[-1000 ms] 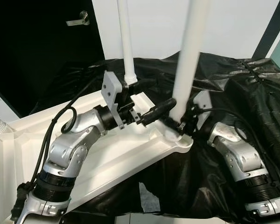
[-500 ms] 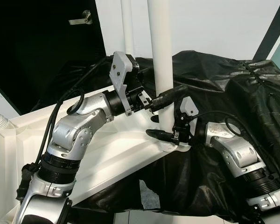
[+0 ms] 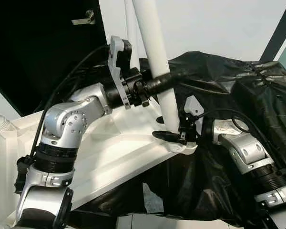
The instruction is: Building children table
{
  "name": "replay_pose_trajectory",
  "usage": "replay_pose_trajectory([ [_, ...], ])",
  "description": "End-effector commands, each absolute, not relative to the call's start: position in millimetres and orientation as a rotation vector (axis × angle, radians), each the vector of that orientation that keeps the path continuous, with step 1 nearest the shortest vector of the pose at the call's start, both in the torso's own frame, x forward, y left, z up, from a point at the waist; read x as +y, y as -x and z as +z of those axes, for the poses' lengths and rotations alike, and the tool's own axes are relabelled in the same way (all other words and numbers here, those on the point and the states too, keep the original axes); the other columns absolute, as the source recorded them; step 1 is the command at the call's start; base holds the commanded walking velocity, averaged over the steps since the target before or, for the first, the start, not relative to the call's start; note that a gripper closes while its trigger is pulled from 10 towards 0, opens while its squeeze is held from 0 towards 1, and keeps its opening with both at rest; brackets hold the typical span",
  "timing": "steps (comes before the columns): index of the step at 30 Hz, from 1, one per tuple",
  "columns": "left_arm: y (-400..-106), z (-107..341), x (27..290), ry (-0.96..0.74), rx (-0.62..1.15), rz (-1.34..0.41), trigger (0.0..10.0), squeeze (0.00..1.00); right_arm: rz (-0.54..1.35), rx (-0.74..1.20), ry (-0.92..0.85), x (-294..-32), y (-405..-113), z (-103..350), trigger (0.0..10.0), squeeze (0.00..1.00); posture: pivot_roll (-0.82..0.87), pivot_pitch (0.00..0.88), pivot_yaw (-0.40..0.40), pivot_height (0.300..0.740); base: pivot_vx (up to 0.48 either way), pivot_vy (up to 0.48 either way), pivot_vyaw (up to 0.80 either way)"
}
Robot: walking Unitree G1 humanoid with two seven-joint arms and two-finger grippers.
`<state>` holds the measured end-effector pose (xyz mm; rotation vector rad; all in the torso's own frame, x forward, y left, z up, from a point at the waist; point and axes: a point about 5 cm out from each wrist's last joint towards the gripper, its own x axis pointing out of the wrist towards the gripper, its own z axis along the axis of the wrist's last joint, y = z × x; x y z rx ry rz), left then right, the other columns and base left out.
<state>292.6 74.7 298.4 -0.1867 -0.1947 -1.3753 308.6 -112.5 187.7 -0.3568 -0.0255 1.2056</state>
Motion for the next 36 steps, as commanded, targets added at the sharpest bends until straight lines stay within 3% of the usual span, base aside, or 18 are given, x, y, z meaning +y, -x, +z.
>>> replay_pose_trajectory([
  [1,-291.0,308.9,72.5,0.204,-0.226,-1.414,0.0,0.00,1.195,-0.053,0.362,-110.1,-312.3,191.4,10.0,0.00,0.02,0.000,0.010,0.740,0.000,0.000,0.00],
  [8,-294.8,313.2,69.0,0.205,-0.233,-1.355,0.0,0.00,1.155,-0.074,0.321,-110.0,-316.0,195.2,10.0,0.00,0.01,0.000,0.023,0.740,0.000,0.000,0.00],
  [9,-296.9,313.9,66.9,0.195,-0.240,-1.325,10.0,0.00,1.145,-0.085,0.314,-109.1,-316.7,196.4,10.0,0.00,0.00,0.000,0.029,0.740,0.000,0.000,0.00],
  [10,-296.9,313.9,66.9,0.195,-0.240,-1.325,10.0,0.00,1.145,-0.085,0.314,-109.1,-316.7,196.4,10.0,0.00,0.00,0.000,0.029,0.740,0.000,0.000,0.00],
  [11,-299.1,314.7,65.1,0.188,-0.243,-1.294,10.0,0.00,1.131,-0.099,0.310,-108.0,-317.6,197.9,10.0,0.64,0.00,0.000,0.030,0.740,0.000,0.000,0.00],
  [12,-301.8,317.1,63.1,0.179,-0.256,-1.252,10.0,0.00,1.113,-0.112,0.300,-106.9,-318.6,200.1,10.0,1.00,-0.01,0.000,0.034,0.740,0.000,0.000,0.00],
  [19,-311.7,325.5,49.1,0.155,-0.253,-1.107,10.0,0.00,0.969,-0.173,0.281,-108.1,-325.3,207.7,10.0,1.00,-0.03,0.000,0.035,0.740,0.000,0.000,0.00],
  [20,-312.0,327.2,46.3,0.151,-0.264,-1.081,10.0,0.00,0.924,-0.178,0.271,-107.5,-327.0,208.2,10.0,0.33,-0.03,0.000,0.038,0.740,0.000,0.000,0.00],
  [21,-311.9,328.3,44.6,0.149,-0.271,-1.067,10.0,0.00,0.898,-0.179,0.266,-107.2,-327.9,208.3,10.0,0.33,-0.03,0.000,0.040,0.740,0.000,0.000,0.00],
  [22,-312.9,329.4,42.6,0.147,-0.276,-1.033,10.0,0.00,0.839,-0.186,0.272,-106.6,-330.5,208.4,10.0,0.00,-0.04,0.000,0.044,0.740,0.000,0.000,0.00],
  [27,-320.9,333.8,30.9,0.071,-0.296,-0.866,10.0,0.00,0.608,-0.235,0.258,-104.8,-339.1,212.4,10.0,0.00,-0.03,0.000,0.041,0.740,0.000,0.000,0.00],
  [36,-323.7,337.8,18.5,0.126,-0.275,-0.789,10.0,0.00,0.464,-0.265,0.264,-98.2,-344.8,213.7,10.0,0.00,-0.03,0.000,0.050,0.740,0.000,0.000,0.00],
])
